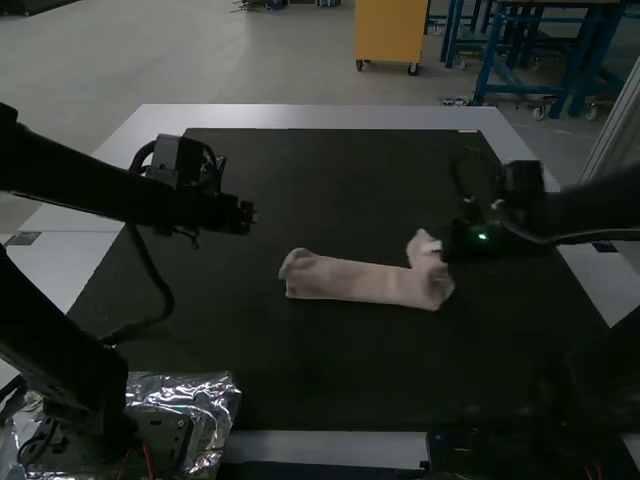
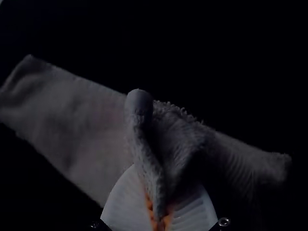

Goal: Fold the towel.

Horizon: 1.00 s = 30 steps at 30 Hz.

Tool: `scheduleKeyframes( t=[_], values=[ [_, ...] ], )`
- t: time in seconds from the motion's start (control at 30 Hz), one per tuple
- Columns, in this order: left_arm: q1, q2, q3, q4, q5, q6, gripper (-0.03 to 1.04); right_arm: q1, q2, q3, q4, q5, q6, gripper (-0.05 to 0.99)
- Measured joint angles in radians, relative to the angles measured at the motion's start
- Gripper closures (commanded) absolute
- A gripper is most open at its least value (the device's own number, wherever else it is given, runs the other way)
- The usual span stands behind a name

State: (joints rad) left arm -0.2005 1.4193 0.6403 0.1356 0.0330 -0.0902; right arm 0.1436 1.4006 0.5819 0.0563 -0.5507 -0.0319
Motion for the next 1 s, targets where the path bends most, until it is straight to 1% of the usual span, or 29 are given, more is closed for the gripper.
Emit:
scheduleKeyframes(
  t=[0.33,0.47,0.77,1.0],
  values=[
    [0.000,0.014,0.001,0.019,-0.008,0.000,0.05,0.212,0.148,0.104,0.059,0.001,0.085,0.96],
    [0.011,0.020,0.001,0.020,-0.010,0.000,0.05,0.279,0.202,0.141,0.084,0.003,0.101,0.96],
    [0.027,0.020,0.001,0.049,-0.011,0.000,0.05,0.399,0.314,0.225,0.137,0.010,0.139,0.96],
    [0.026,0.020,0.001,0.058,-0.011,0.000,0.05,0.448,0.398,0.301,0.167,0.014,0.150,0.96]
  ],
)
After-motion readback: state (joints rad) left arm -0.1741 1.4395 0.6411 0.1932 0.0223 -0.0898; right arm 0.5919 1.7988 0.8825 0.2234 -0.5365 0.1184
